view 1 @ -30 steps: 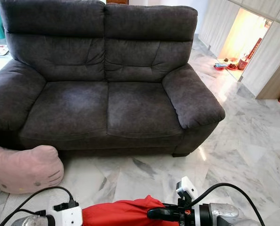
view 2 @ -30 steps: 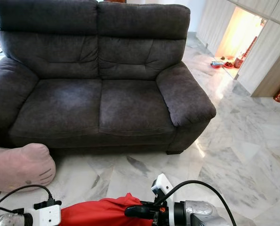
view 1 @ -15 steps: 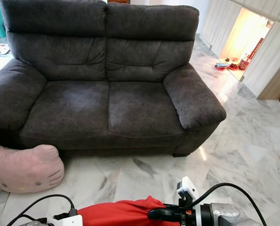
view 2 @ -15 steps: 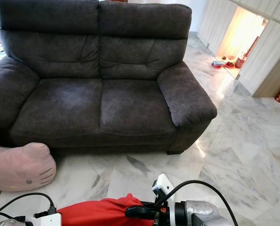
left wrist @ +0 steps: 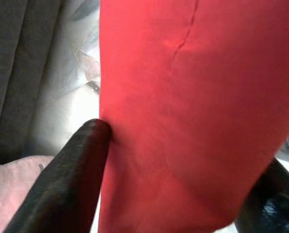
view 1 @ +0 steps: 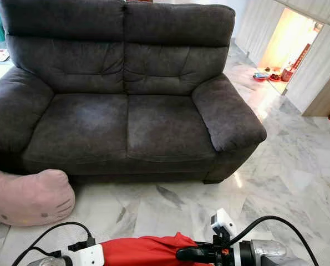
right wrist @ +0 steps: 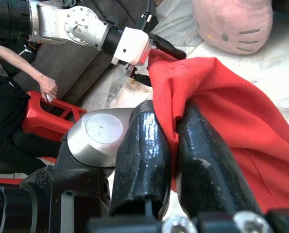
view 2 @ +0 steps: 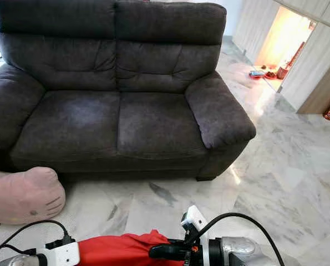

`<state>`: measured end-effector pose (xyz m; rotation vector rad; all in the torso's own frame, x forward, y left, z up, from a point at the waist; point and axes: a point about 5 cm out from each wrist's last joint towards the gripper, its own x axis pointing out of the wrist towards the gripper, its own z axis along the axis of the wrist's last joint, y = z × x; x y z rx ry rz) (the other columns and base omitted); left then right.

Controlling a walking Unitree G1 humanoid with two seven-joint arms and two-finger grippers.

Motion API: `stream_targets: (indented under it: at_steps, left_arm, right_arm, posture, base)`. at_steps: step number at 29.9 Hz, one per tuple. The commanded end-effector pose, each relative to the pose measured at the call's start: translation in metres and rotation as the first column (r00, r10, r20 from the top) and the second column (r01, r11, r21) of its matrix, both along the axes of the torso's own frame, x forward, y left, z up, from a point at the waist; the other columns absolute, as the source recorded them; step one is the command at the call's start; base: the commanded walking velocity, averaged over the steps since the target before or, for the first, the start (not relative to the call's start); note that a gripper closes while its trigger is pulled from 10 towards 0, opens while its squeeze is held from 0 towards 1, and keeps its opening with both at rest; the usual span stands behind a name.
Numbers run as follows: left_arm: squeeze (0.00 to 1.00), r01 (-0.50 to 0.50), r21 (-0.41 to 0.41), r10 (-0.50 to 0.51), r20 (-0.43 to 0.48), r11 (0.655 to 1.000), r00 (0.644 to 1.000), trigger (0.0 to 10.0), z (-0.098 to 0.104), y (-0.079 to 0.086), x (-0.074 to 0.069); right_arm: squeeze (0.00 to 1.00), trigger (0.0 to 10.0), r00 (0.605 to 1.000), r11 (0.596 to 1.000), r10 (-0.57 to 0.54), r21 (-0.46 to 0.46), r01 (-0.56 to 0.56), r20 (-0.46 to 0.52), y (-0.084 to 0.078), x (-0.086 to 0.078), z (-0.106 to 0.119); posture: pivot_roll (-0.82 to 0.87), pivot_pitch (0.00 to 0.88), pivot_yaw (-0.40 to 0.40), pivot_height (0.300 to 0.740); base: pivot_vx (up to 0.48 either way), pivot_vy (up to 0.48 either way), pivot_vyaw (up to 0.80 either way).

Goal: Move the pillow to the sofa from floor

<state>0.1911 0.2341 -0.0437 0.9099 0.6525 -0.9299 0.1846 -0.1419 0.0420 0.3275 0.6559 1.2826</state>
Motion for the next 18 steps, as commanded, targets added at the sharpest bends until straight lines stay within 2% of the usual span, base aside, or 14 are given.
stream_targets:
  at_steps: [1,18]
  left_arm:
    - [0.00,0.000,-0.013,0.000,-0.004,1.000,1.000,0.0,-0.0010,-0.0041,0.0009]
    - [0.00,-0.005,-0.009,0.005,-0.050,1.000,0.999,0.0,-0.0034,0.0028,-0.0069]
  right_arm:
    - [0.00,10.0,0.996,0.995,0.030,0.091,-0.038,0.086,0.0048,0.0062,0.0216]
    - [0.00,10.0,0.997,0.997,0.023,0.069,-0.028,0.077,0.0065,0.0083,0.0156]
  posture:
    - [0.07,0.000,-0.136,0.740]
    - [0.09,0.000,-0.134,0.740]
  base:
    - [0.000,0.000,0.00]
    - [0.000,0.000,0.00]
